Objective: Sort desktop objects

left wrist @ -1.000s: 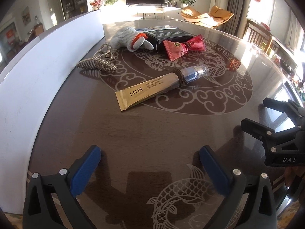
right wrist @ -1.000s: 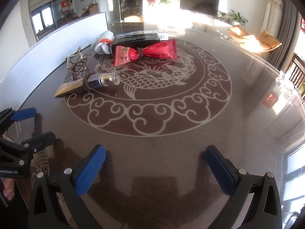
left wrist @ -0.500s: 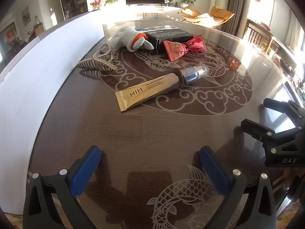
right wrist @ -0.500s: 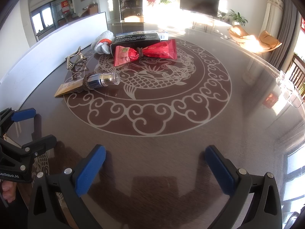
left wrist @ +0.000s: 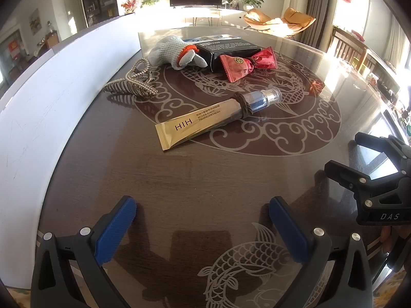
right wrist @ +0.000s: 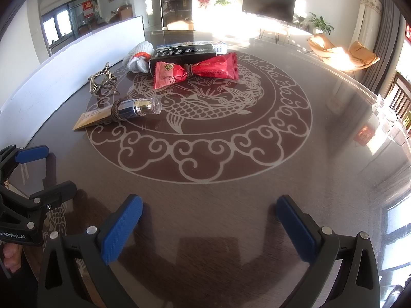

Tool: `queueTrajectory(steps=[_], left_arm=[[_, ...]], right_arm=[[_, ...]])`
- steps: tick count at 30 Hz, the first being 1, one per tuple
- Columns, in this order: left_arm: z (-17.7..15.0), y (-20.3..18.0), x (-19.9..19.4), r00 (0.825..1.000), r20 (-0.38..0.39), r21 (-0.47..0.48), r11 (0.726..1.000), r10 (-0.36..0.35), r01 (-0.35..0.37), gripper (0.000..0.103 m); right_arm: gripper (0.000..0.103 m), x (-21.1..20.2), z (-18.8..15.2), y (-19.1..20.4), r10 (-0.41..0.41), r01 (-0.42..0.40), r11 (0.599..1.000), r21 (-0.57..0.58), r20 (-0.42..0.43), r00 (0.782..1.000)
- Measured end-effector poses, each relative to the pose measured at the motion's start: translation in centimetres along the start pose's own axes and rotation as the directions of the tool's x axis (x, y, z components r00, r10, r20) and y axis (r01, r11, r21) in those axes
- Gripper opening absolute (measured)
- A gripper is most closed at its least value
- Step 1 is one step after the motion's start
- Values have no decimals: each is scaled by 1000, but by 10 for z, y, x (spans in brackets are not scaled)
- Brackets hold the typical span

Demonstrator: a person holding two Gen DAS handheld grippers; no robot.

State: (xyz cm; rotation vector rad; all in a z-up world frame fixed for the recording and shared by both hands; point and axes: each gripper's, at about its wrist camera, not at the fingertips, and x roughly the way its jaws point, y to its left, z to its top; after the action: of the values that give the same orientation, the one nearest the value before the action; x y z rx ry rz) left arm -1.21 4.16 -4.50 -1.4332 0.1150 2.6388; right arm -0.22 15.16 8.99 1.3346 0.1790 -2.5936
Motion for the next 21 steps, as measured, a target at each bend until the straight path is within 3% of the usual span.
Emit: queueTrajectory(steps=[21], left_arm=[[-1,1,-3,1000,6,-8,1000,3,-2,103]], right_arm=[[103,0,0,0,0,0,1000,0,0,1000]])
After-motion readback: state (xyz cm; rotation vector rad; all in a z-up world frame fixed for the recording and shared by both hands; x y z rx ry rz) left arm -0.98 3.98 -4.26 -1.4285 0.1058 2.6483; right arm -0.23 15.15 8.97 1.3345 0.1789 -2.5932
